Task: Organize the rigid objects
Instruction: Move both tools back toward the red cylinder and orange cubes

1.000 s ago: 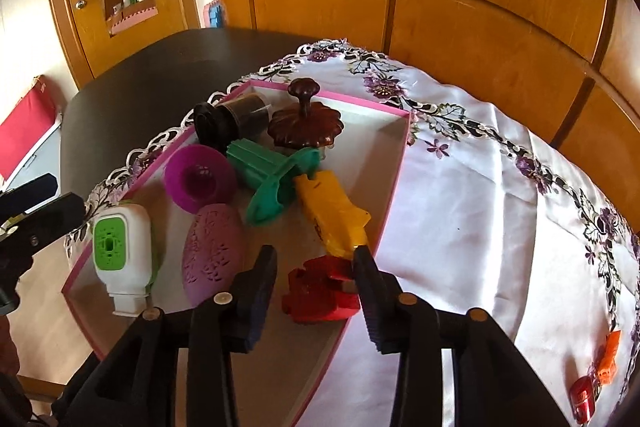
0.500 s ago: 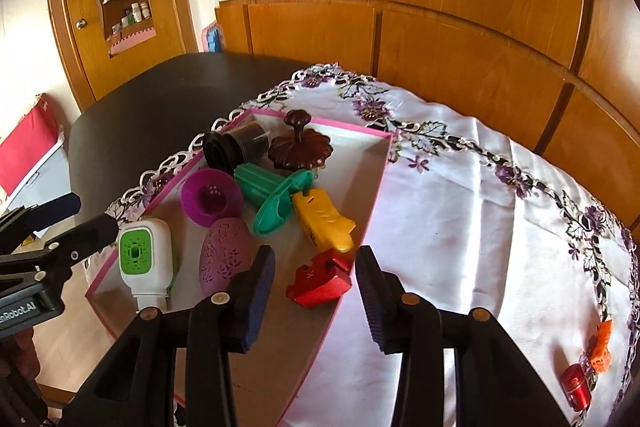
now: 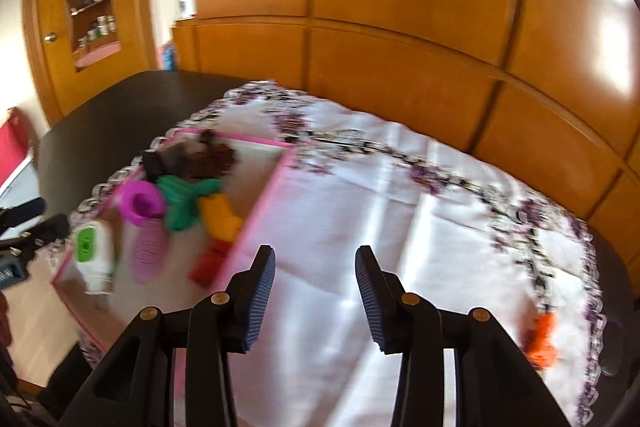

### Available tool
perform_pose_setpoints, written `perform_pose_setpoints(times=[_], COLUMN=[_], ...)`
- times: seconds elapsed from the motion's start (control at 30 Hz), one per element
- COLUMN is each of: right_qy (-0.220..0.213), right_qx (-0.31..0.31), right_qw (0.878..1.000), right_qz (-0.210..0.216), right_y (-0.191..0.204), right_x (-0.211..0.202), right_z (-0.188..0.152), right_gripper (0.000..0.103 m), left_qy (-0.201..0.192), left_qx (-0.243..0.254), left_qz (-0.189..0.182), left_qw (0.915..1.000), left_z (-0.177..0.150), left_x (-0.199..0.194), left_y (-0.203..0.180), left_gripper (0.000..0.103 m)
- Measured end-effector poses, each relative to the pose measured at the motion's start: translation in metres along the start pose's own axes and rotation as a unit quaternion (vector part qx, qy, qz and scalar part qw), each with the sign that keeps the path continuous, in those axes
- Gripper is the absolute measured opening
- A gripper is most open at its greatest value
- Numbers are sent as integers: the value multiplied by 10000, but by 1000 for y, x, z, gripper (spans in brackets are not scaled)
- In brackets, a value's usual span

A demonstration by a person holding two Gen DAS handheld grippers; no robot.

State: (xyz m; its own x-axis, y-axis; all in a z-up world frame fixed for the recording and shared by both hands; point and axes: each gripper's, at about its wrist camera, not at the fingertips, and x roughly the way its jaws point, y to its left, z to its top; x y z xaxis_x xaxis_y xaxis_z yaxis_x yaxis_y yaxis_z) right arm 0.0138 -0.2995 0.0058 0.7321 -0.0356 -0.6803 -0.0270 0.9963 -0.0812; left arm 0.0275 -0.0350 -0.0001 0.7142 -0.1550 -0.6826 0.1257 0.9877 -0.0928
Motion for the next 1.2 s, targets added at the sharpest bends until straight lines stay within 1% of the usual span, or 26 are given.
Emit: perform_pose_setpoints(times=[0.17, 0.3, 0.43, 0.5, 0.6, 0.63, 0.7, 0.77, 0.93, 1.2], right_qy=[65, 100, 99, 62, 154, 74, -39, -39, -79, -196], right_qx=[368, 742, 1249, 1751, 2482, 2741, 2979, 3139, 3453, 3648], right_qw=[9977, 9918, 9801, 9693, 9520, 9454, 9384, 9331, 9238, 9155], right_qz=[-572, -1035, -1541, -1725, -1785, -1762, -1752, -1752, -1655, -1688], right_y=[-58, -106, -154, -180, -208, -217, -226, -231, -240, -244], right_x=[-10, -19, -27, -31, -31, -35, -41, -43, -44, -50], right_z=[-11, -23, -38, -51, -66, -69, -73, -77, -83, -87], right_gripper=[42, 42, 42, 42, 42, 42, 42, 42, 42, 42], left_qy=[-2, -8, -7, -9, -8, -11, -3, 44, 133, 290], left_qx=[139, 283, 548, 704, 929, 1010, 1165, 1306, 1637, 2095], left_qz=[-55, -104, -175, -234, -299, -336, -423, -543, -793, -1150], left_qw=[9999, 9995, 9983, 9972, 9952, 9943, 9923, 9899, 9832, 9706], left_z=[1, 3, 5, 6, 7, 7, 8, 8, 6, 2], left_x=[-2, -4, -4, -5, -5, -6, -6, -4, -2, 5], left_y=[-11, -22, -38, -50, -67, -74, -87, -101, -130, -176], left_gripper=[79, 79, 79, 79, 79, 79, 79, 79, 79, 79])
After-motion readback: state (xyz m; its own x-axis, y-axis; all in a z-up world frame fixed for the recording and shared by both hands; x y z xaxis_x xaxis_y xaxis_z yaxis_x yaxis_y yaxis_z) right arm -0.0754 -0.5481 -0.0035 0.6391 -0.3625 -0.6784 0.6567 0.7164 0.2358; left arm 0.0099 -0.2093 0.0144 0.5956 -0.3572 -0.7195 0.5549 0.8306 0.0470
